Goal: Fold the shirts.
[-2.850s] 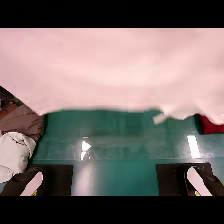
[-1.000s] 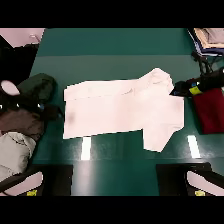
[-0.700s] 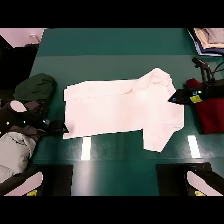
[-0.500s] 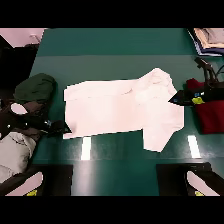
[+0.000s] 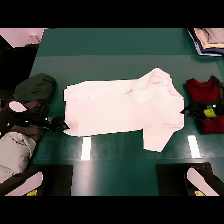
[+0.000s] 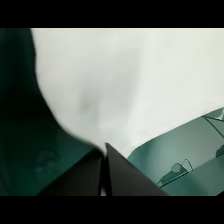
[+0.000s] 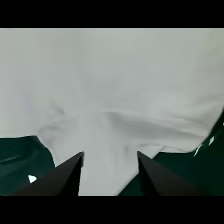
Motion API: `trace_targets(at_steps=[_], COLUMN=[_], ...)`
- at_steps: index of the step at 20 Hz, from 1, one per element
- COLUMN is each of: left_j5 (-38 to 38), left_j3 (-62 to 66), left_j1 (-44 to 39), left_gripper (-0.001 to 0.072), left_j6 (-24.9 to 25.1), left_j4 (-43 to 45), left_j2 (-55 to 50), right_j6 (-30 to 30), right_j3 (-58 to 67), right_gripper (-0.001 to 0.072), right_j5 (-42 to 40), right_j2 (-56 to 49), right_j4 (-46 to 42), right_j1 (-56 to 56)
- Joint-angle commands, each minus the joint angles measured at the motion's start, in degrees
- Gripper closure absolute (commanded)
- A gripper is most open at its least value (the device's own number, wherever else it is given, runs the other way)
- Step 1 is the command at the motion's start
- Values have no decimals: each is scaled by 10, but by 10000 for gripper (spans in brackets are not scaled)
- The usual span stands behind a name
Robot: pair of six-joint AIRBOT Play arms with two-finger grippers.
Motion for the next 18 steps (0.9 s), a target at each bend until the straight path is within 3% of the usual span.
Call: trace_targets(at_steps=[1, 5, 10, 11, 14, 18], left_j5=[-26, -26, -26, -28, -31, -45], left_j3=[45, 63, 63, 63, 63, 127], left_j1=[0, 0, 0, 0, 0, 2], left_gripper=[687, 687, 687, 687, 687, 687], left_j6=[11, 11, 10, 10, 9, -3], left_j4=[-6, -9, -9, -9, -9, -11], left_j2=[0, 0, 0, 0, 0, 1], right_j6=[-24, -36, -42, -45, -57, -65], right_j3=[-73, -96, -96, -96, -96, -54], right_gripper=[257, 262, 265, 301, 669, 696], right_j5=[-15, -29, -82, -92, -111, -93], right_j2=[-12, -74, -146, -153, -151, -82], right_j4=[2, 8, 40, 49, 48, 63], right_j1=[-116, -158, -100, -87, -66, -65])
